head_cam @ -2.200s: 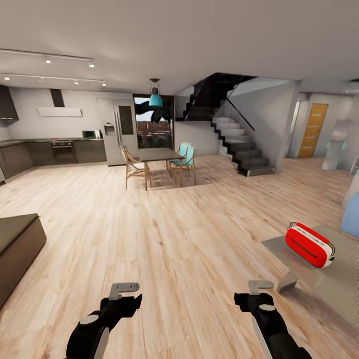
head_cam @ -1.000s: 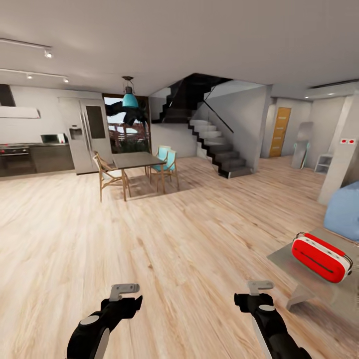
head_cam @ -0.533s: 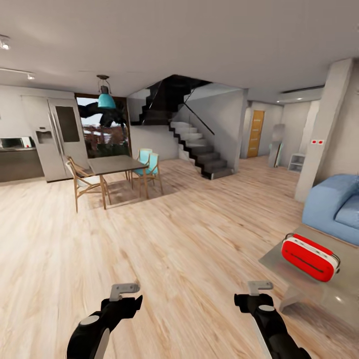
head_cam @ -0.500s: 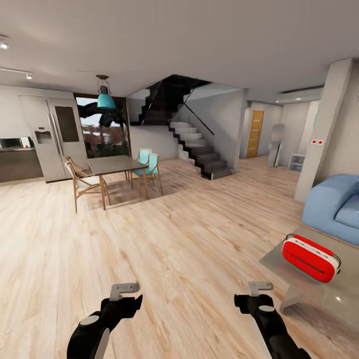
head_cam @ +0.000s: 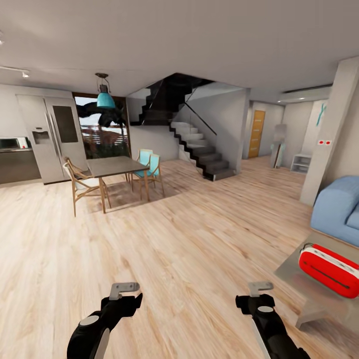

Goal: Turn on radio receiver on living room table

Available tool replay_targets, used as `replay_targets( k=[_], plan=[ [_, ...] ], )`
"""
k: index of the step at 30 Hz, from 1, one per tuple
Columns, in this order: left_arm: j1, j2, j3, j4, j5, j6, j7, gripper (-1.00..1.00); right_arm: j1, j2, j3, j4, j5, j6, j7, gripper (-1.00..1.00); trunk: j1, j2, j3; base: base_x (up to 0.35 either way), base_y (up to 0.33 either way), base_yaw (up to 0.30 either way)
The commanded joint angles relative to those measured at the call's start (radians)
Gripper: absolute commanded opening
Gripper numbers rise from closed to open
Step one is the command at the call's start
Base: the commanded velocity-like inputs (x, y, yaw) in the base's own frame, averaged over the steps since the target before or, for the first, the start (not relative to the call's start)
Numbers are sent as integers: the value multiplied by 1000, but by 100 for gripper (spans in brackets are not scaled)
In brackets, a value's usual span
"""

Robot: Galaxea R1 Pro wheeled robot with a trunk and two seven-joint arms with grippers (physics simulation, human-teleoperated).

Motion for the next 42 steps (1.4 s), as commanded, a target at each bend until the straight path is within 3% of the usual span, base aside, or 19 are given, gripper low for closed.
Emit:
replay_targets(
  k=[1,12,15,17,18,19,22,30,39,42],
  plan=[
    [0,0,0,0,-1,0,0,100,0,2,2,2,-4,1,1,100,0,0,0,279,174,0],
    [0,0,0,1,-5,0,1,100,4,4,5,43,-5,0,7,100,0,0,2,282,181,-133],
    [1,0,2,1,-5,0,1,100,5,4,7,44,-2,-35,7,100,0,0,3,298,180,-293],
    [0,0,3,1,-5,0,2,100,5,4,39,43,3,-95,5,100,0,0,4,303,174,-296],
    [0,0,3,2,-5,0,3,100,5,4,104,42,9,-135,1,100,0,0,4,305,172,-298],
    [0,0,4,3,-5,0,3,100,5,4,135,41,8,-149,1,100,0,0,4,305,171,-299],
    [-1,0,5,3,-5,0,3,100,5,4,158,42,-1,-159,2,100,0,0,4,305,171,-300],
    [0,0,10,2,-4,0,4,100,5,4,157,43,-10,-163,4,100,0,0,4,267,147,-300],
    [0,-1,33,-2,-1,1,6,100,5,4,155,43,-45,-162,-3,100,0,0,4,-38,18,-300],
    [0,-1,34,-2,-1,0,6,100,5,4,125,43,-47,-158,-5,100,0,0,4,-24,98,-300]
  ],
)
